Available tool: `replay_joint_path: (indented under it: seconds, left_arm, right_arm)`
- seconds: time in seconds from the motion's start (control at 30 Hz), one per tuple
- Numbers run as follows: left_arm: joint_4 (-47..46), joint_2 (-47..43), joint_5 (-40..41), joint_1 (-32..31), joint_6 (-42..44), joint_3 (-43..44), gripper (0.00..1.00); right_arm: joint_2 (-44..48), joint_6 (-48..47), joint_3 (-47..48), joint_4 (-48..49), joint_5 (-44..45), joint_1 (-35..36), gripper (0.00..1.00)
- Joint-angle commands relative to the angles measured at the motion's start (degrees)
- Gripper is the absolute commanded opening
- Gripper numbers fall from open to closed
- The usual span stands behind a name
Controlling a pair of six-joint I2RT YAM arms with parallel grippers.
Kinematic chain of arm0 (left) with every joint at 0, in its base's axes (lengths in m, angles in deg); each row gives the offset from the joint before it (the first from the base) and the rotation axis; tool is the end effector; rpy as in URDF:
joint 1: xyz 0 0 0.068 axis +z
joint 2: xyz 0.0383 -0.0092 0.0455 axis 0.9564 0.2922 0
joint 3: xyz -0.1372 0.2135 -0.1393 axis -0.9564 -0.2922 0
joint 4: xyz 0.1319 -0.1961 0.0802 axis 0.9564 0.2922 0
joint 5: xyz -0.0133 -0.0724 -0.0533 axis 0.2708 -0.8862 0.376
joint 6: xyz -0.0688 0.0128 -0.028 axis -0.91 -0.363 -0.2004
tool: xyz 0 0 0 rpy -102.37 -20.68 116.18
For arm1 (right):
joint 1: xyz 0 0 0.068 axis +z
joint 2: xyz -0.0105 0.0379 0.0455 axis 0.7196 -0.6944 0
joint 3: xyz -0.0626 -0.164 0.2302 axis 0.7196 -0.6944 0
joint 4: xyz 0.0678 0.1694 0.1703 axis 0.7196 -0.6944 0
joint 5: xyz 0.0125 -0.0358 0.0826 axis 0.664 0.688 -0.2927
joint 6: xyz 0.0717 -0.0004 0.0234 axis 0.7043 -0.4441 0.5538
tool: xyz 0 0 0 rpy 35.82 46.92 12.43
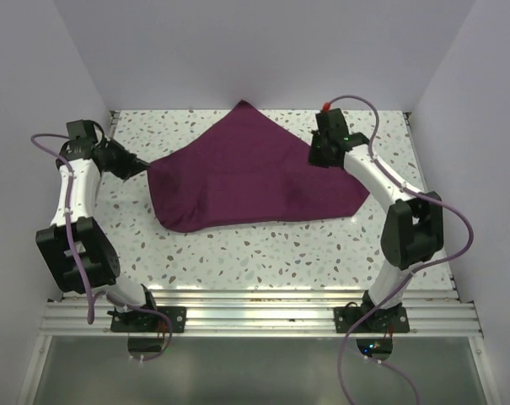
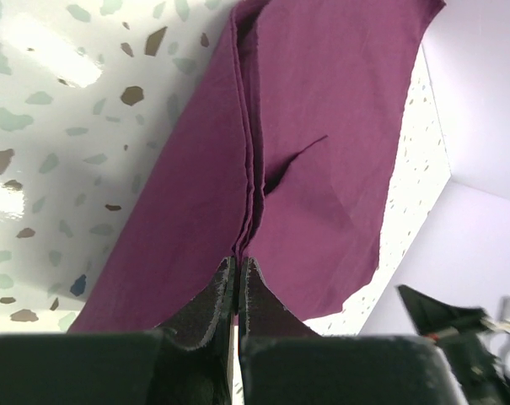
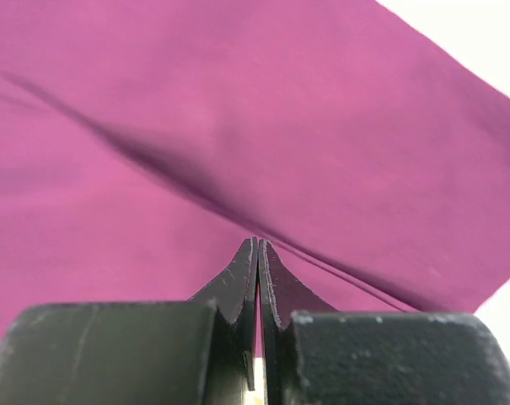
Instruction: Prepare the surgical pack
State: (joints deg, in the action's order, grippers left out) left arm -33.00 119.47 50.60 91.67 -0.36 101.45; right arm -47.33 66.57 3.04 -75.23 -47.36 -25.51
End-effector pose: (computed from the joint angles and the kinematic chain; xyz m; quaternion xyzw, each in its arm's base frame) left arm 0.3289 0.0808 0.2968 -0.4167 0.8259 -0.2832 0.2531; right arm 0.3906 0.1376 0.2927 0.0665 0.9250 0.0915 0.3628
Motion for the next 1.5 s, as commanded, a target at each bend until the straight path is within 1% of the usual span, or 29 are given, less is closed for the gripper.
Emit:
replay_joint_path:
  seconds: [0.0, 0.1, 0.27, 0.43, 0.6, 0.63, 0.73, 0.83, 0.93, 0.97, 1.03, 1.13, 1.23, 1.47]
  left_arm:
    - [-1.2, -0.3, -1.4, -2.0, -1.6, 3.1, 0.0]
    - [-1.5, -0.1, -1.3, -3.9, -2.7, 3.9, 0.0]
    - [-1.9, 0.7, -0.5, -7.7, -4.0, 5.2, 0.0]
    - [-3.8, 0.8, -0.4, -12.1, -7.2, 5.6, 0.0]
    - [-7.5, 3.2, 0.2, -21.5, -12.1, 6.9, 0.0]
    - [-8.1, 3.8, 0.5, -24.6, -12.8, 7.8, 0.0]
    - [-10.0, 7.2, 1.8, -29.1, -15.6, 10.3, 0.0]
    - [-11.2, 12.1, 2.7, -35.5, -17.4, 16.4, 0.0]
    - [-11.8, 17.7, 3.3, -39.5, -18.6, 21.5, 0.0]
    - [-12.1, 20.4, 3.2, -40.3, -19.0, 22.6, 0.0]
    - [-12.2, 22.9, 3.1, -42.5, -19.5, 25.4, 0.0]
    - [-13.9, 26.0, 3.3, -44.6, -20.6, 25.8, 0.0]
    - [-15.6, 27.0, 3.4, -45.5, -21.9, 25.3, 0.0]
    - [-15.8, 31.1, 3.7, -45.9, -21.3, 25.0, 0.0]
  right_arm:
    - [0.1, -0.9, -7.4, 1.1, 0.8, -0.1, 0.0]
    - [-2.7, -1.8, -9.2, 1.3, 0.1, -2.7, 0.0]
    - [-11.5, -1.9, -9.7, 0.9, -2.2, -4.9, 0.0]
    - [-14.8, -1.6, -11.6, 1.1, -2.2, -5.1, 0.0]
    - [-17.1, -2.1, -10.2, -0.9, -2.8, -5.1, 0.0]
    - [-17.2, -2.2, -10.0, -1.1, -3.2, -5.2, 0.0]
    - [-17.4, -2.0, -9.8, -1.4, -4.3, -5.1, 0.0]
    - [-18.6, -2.6, -8.6, -2.8, -4.5, -5.1, 0.0]
    - [-19.1, -2.7, -8.0, -3.4, -5.4, -5.1, 0.0]
    - [-19.1, -2.7, -8.1, -3.2, -5.5, -5.0, 0.0]
    - [-19.4, -2.8, -8.0, -3.7, -6.0, -5.1, 0.0]
    - [-19.6, -2.7, -8.1, -3.7, -6.2, -5.0, 0.0]
    - [-19.6, -2.8, -8.0, -3.9, -6.4, -5.0, 0.0]
    - [-20.5, -2.3, -6.9, -4.6, -7.2, -5.0, 0.0]
